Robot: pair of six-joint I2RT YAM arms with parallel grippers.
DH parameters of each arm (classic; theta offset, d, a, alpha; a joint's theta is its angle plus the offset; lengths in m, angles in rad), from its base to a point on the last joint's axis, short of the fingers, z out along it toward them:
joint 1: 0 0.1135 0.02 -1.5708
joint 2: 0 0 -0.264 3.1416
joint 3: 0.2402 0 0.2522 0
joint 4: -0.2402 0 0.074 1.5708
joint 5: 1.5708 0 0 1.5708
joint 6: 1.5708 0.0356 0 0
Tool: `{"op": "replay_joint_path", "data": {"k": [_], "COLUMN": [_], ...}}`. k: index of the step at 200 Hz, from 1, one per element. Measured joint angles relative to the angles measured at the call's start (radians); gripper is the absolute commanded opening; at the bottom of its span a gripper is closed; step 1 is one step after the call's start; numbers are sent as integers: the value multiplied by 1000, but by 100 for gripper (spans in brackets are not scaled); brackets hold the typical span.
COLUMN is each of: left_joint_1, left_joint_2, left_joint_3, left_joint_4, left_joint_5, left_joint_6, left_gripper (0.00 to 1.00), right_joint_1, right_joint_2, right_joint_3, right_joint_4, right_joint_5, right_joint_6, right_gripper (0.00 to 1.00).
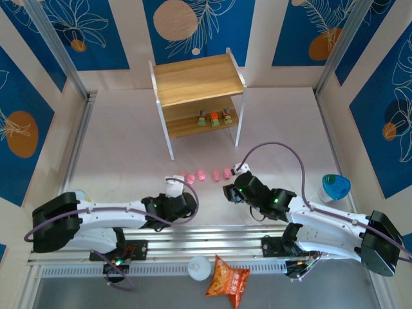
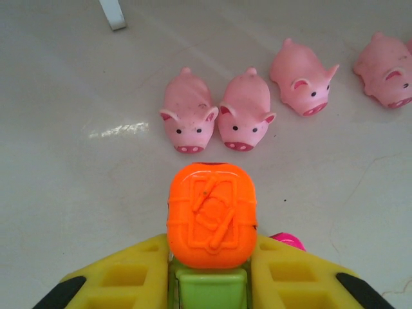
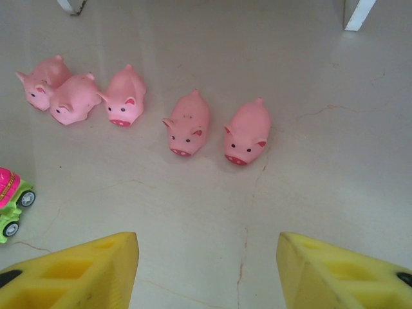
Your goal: Place and organize the plastic toys onto the shelf
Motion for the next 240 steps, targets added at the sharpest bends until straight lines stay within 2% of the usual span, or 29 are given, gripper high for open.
{"op": "replay_joint_path", "data": {"k": [72,240], "left_joint_1": [82,263], "left_joint_2": [3,116], "left_joint_3": [130,390], "left_joint_4": [-38,-30], "left_joint_5": [12,87], "left_joint_6": [99,306], "left_gripper": [16,16], "right_joint_1": [0,0], "right_joint_2": [-18,-37], "right_joint_3": [0,0], "right_joint_4": [-1,-4], "right_joint_5": [0,0], "right_joint_6": [0,0], "right_gripper": [59,60]}}
